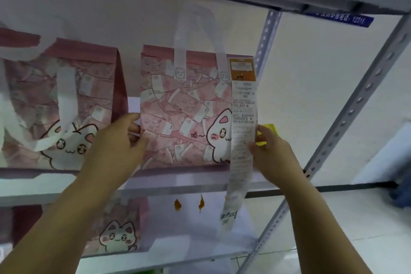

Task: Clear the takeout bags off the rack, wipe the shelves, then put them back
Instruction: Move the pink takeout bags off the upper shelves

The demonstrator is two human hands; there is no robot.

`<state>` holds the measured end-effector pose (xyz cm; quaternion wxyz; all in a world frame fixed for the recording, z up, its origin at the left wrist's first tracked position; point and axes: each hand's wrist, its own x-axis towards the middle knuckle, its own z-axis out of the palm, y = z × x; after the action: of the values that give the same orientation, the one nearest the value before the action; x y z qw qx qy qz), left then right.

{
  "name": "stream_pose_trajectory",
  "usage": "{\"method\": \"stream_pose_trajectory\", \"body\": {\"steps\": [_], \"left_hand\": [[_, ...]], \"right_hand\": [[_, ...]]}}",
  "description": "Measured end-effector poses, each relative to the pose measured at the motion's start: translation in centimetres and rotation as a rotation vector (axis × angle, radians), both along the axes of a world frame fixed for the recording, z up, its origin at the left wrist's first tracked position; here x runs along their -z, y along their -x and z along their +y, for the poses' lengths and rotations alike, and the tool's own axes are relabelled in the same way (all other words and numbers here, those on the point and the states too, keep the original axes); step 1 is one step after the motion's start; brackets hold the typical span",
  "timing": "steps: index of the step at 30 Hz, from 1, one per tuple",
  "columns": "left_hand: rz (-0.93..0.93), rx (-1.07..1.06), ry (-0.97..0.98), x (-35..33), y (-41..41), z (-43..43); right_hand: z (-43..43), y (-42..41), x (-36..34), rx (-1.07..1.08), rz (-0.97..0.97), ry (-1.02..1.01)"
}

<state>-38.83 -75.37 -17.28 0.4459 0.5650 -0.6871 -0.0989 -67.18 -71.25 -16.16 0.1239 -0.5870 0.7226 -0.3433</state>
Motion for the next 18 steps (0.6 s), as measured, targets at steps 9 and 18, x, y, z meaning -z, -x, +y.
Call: {"method": "stream_pose_trajectory", "body": {"steps": [9, 18], "left_hand": [[0.039, -0.105, -0.051, 0.2, 0.0, -1.0], [0.087, -0.122, -0.046, -0.6, 0.9, 0.2]], "right_hand": [[-1.3, 1.3, 0.1, -0.045, -0.061, 0.072], [-0.7, 1.3, 0.6, -0.030, -0.130, 0.133]]}}
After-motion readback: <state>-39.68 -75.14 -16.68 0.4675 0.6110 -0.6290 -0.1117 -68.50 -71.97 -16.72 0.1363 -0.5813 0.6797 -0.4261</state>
